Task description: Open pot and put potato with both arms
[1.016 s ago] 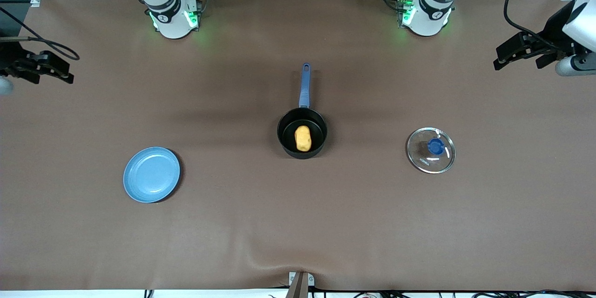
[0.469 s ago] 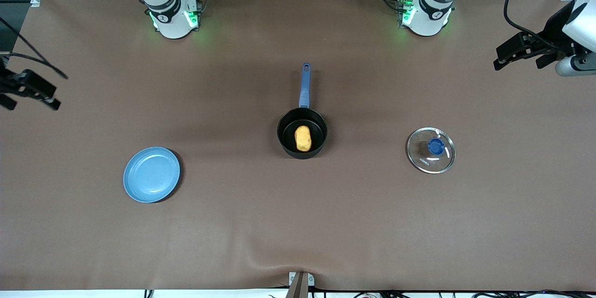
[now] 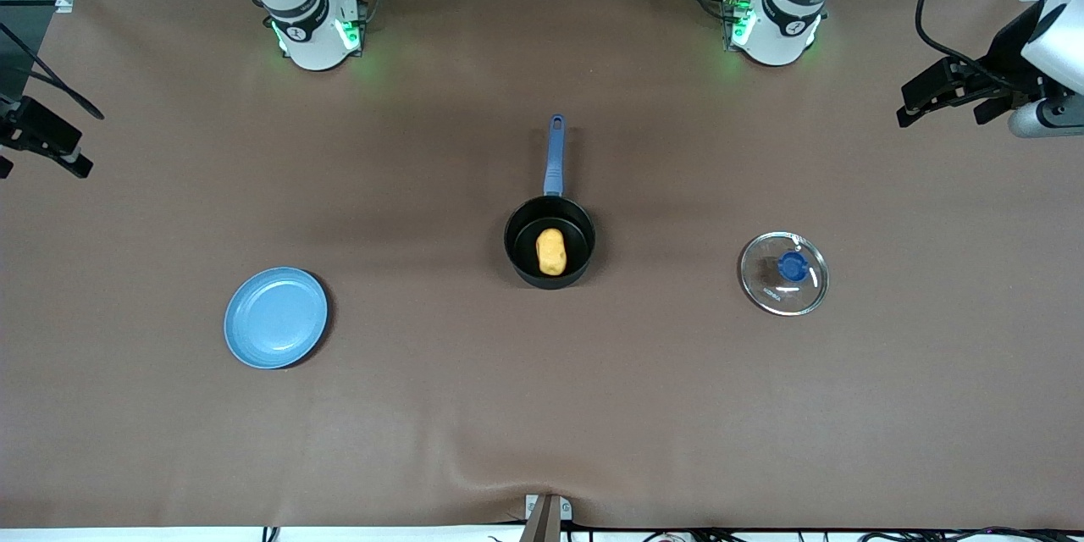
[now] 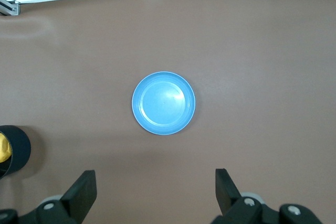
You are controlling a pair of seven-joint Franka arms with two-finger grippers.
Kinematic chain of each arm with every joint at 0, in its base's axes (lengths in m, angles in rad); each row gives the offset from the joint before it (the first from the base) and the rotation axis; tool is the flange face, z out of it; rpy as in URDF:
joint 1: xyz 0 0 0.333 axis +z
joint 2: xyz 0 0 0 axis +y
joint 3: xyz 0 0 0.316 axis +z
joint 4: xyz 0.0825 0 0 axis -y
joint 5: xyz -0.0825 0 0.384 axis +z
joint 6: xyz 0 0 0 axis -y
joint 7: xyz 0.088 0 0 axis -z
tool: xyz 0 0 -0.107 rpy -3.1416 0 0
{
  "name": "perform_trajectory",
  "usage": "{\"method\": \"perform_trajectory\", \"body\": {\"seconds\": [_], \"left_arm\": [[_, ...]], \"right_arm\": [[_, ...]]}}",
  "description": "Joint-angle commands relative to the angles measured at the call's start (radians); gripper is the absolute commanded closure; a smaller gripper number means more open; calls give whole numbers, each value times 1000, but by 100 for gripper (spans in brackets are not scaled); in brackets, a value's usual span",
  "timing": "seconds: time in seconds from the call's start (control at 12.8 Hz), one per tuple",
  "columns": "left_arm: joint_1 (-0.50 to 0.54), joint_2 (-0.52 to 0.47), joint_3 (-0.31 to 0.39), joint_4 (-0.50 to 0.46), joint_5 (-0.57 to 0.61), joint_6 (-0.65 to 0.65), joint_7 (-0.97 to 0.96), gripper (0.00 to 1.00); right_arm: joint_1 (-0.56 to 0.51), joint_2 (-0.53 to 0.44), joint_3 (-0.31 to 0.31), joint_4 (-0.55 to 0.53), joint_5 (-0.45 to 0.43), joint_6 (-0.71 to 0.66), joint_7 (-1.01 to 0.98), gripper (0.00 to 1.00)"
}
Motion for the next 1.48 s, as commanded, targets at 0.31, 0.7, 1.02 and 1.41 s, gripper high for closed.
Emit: {"method": "perform_trajectory", "body": {"seconds": [0.31, 0.7, 1.02, 1.41], "left_arm": [[0, -28, -63, -56, 106, 48, 2, 0], [5, -62, -60, -136, 92, 135, 3, 0], [3, -77, -58, -140, 92, 142, 15, 0], [2, -59, -57, -94, 104, 123, 11, 0]], "right_arm": [[-21, -11, 18, -7, 10, -4, -17, 0], [-24, -11, 18, -8, 10, 4, -17, 0], [-26, -12, 16, -11, 10, 4, -17, 0], [-35, -36, 16, -51, 10, -4, -25, 0]]}}
